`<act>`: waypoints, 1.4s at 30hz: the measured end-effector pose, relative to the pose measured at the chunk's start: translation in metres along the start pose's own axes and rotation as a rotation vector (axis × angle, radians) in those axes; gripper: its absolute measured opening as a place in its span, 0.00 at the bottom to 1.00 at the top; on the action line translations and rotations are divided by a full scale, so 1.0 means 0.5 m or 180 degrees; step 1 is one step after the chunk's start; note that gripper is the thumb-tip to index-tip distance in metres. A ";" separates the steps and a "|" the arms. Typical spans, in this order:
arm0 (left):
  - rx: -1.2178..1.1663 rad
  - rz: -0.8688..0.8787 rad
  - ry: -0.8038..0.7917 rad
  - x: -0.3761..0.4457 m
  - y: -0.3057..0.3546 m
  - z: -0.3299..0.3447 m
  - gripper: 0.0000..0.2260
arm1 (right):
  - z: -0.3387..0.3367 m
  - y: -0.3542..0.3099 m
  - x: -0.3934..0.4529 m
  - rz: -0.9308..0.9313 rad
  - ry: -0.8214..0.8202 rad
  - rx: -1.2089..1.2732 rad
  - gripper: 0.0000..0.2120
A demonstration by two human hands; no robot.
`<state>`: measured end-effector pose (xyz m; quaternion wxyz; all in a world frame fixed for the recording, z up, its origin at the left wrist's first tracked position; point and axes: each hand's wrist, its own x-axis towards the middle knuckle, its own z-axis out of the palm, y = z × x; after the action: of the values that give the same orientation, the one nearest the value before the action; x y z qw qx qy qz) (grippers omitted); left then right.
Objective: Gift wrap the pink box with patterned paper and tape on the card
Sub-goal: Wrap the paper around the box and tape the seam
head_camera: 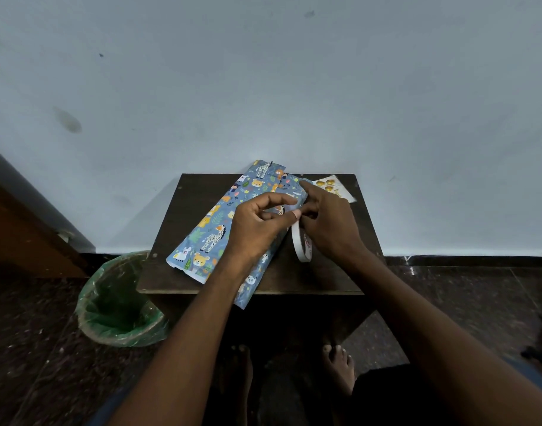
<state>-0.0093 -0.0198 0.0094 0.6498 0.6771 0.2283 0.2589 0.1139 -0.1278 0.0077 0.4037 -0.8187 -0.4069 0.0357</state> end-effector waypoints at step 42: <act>-0.1283 -0.2100 0.0341 0.004 0.024 -0.008 0.07 | 0.027 -0.048 -0.036 -0.0590 0.1204 0.0340 0.19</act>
<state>-0.0106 -0.0161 0.0217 0.8054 0.4115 0.4120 0.1107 0.0814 -0.1237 0.0105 0.5172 -0.7473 -0.3950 -0.1343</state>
